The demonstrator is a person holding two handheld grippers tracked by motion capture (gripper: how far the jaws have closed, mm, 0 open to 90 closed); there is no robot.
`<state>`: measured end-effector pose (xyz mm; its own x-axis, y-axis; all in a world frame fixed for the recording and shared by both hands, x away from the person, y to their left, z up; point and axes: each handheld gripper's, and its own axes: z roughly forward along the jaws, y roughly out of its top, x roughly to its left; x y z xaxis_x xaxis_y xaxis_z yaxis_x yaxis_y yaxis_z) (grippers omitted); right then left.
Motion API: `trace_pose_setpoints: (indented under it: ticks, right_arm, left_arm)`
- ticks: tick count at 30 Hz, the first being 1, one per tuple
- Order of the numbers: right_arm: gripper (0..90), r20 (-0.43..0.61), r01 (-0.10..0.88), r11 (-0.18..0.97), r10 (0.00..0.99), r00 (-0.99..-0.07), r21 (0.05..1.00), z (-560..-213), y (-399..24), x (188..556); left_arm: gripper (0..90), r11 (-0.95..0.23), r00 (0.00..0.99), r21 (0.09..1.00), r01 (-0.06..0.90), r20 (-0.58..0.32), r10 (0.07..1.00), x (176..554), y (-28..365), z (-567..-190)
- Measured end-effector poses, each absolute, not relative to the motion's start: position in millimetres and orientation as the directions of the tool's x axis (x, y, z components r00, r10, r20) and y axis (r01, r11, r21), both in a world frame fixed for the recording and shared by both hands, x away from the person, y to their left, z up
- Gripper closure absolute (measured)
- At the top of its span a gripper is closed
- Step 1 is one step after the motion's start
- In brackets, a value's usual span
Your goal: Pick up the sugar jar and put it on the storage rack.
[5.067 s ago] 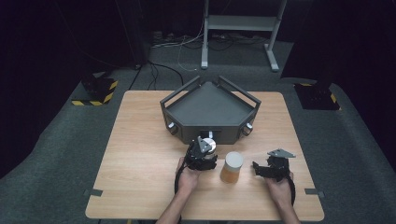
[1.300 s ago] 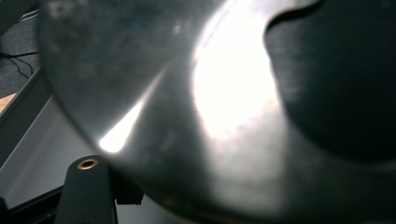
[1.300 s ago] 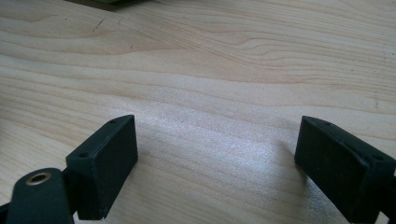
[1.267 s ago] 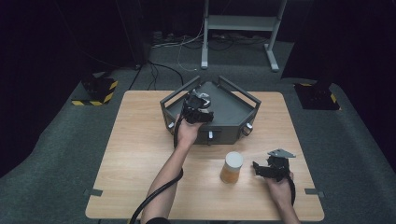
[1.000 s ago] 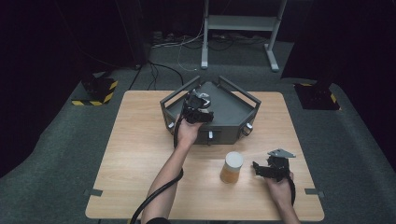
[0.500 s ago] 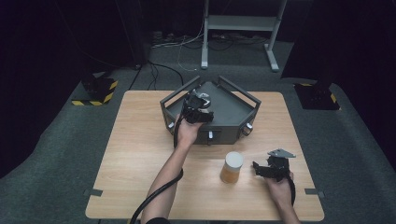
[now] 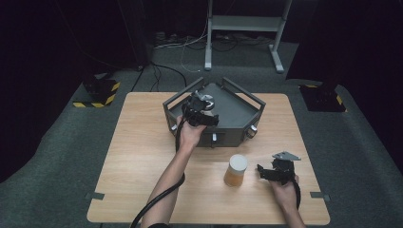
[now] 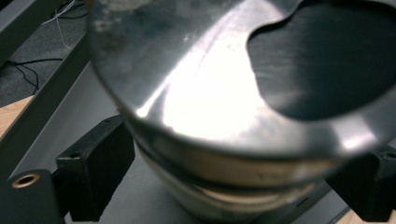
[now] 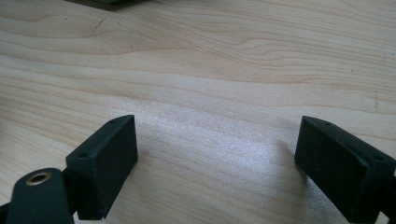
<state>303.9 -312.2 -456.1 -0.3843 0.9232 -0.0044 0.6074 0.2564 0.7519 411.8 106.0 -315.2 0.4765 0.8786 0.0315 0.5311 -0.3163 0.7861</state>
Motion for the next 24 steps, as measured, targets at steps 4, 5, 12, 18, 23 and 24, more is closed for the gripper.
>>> trace_pose_setpoints:
  ticks: [4, 5, 12, 18, 23, 24]
  right_arm:
    - [13.0, -0.004, 0.608, 0.256, 0.923, -0.384, 0.752, -456, -312, 304]
    - [13.0, -0.005, 0.607, 0.257, 0.923, -0.384, 0.752, -456, -312, 304]
    - [13.0, -0.005, 0.607, 0.257, 0.923, -0.384, 0.752, -456, -312, 304]
    - [13.0, -0.005, 0.607, 0.257, 0.923, -0.385, 0.752, -456, -312, 304]
    - [13.0, -0.006, 0.607, 0.257, 0.923, -0.385, 0.752, -456, -312, 304]
    - [13.0, -0.006, 0.607, 0.257, 0.923, -0.385, 0.752, -456, -312, 304]
  left_arm:
    - [7.1, -0.319, 0.478, 0.789, 0.525, 0.036, 0.878, 408, 109, -315]
    - [7.2, -0.317, 0.476, 0.79, 0.525, 0.036, 0.879, 406, 109, -315]
    - [6.0, -0.323, 0.476, 0.8, 0.506, 0.053, 0.878, 394, 114, -314]
    - [5.2, -0.067, 0.368, 0.893, 0.444, -0.113, 0.923, 371, 103, -340]
    - [5.0, -0.337, 0.487, 0.815, 0.472, 0.078, 0.87, 375, 118, -312]
    - [4.9, -0.337, 0.49, 0.817, 0.468, 0.078, 0.868, 372, 119, -312]
